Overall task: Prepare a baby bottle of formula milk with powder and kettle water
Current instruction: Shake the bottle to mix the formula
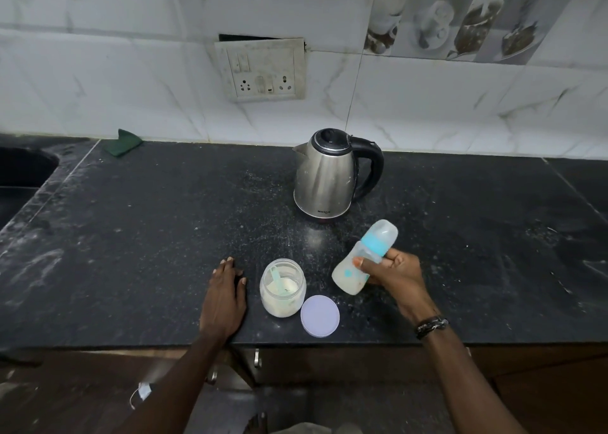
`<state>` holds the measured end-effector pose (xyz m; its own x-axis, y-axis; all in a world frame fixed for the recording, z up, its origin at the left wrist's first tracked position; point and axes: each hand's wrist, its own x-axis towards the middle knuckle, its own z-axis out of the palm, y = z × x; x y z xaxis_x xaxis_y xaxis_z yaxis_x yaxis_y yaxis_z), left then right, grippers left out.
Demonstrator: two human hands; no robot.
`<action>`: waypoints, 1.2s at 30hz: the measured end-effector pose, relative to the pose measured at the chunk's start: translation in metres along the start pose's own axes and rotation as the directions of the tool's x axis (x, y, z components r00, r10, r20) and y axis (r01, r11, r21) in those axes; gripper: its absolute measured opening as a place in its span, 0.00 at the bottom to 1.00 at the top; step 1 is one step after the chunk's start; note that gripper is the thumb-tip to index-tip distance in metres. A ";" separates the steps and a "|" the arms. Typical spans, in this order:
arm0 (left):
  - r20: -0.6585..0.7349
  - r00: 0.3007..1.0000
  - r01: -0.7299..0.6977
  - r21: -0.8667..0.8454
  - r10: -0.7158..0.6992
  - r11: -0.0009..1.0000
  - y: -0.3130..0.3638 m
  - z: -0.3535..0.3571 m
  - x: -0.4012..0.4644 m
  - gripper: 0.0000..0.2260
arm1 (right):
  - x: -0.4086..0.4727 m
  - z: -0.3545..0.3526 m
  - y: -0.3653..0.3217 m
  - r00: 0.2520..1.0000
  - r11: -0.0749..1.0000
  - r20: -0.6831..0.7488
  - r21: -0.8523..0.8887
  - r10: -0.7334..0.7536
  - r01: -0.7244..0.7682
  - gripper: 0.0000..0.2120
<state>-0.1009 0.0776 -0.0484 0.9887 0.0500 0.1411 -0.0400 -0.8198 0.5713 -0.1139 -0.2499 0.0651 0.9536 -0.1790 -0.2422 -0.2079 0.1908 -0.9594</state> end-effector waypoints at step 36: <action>0.028 0.999 0.024 -0.001 -0.024 1.000 0.003 -0.003 0.001 0.19 | 0.009 -0.003 -0.005 0.997 0.923 -0.032 -0.381 -0.074 0.057 0.22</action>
<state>-0.1009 0.0766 -0.0440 0.9930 0.0537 0.1050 -0.0166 -0.8177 0.5755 -0.1045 -0.2555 0.0676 0.9590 -0.2233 -0.1746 -0.2206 -0.2013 -0.9544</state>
